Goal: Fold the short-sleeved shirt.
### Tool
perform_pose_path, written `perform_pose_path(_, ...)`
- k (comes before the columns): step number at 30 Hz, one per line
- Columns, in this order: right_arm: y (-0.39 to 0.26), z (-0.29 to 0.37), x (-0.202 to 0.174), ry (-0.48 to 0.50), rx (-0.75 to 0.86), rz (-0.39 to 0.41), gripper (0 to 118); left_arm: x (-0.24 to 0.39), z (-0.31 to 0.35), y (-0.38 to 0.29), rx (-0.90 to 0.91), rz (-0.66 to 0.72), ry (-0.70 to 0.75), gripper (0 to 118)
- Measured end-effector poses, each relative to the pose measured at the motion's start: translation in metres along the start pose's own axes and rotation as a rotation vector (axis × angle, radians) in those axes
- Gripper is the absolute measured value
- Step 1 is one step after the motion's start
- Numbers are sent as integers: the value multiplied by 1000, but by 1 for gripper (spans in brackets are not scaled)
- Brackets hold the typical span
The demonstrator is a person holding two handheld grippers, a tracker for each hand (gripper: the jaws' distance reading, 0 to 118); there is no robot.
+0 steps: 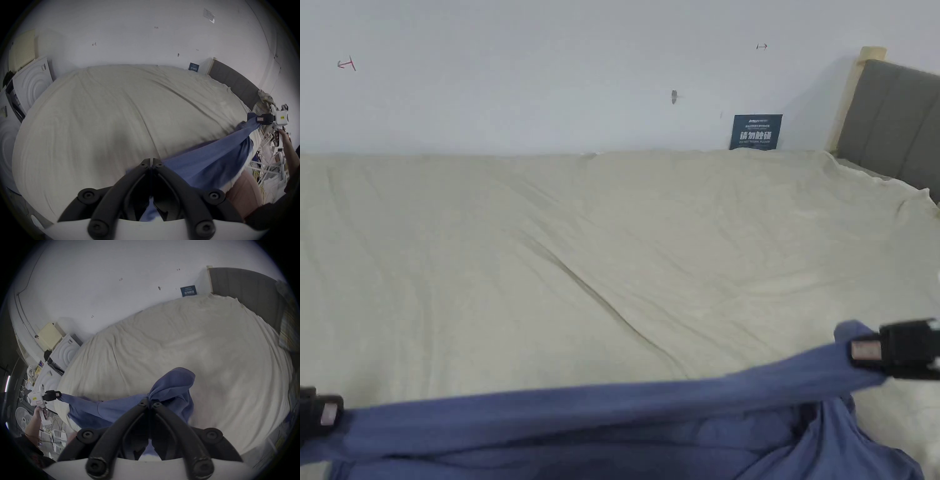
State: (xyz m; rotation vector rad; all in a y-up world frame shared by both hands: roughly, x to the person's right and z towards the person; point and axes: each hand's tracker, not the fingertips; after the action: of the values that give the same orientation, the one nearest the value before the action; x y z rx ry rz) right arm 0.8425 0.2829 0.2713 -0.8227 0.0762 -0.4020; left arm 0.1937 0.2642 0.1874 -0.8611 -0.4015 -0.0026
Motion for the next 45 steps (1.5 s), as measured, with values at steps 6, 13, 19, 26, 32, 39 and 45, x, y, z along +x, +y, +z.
perform_pose_path(6,-77,-14,24,1,-89,-125,0,-4,-10,-64,-106,53,10,1)
perform_pose_path(13,-103,-42,18,-149,-87,-52,10,-14,-32,-83,-111,108,51,27)
perform_pose_path(19,-99,-11,-7,-362,60,106,96,-9,-10,-82,-26,178,10,118)
perform_pose_path(26,-88,56,-71,-130,364,134,96,38,47,-61,266,165,-6,118)
perform_pose_path(32,-113,62,-143,-36,675,271,0,103,81,-62,623,-6,83,54)
perform_pose_path(39,-157,24,-180,-45,843,329,0,124,76,-76,773,-5,161,0)
perform_pose_path(45,-139,39,-197,-65,846,338,0,127,77,-77,780,-52,224,0)
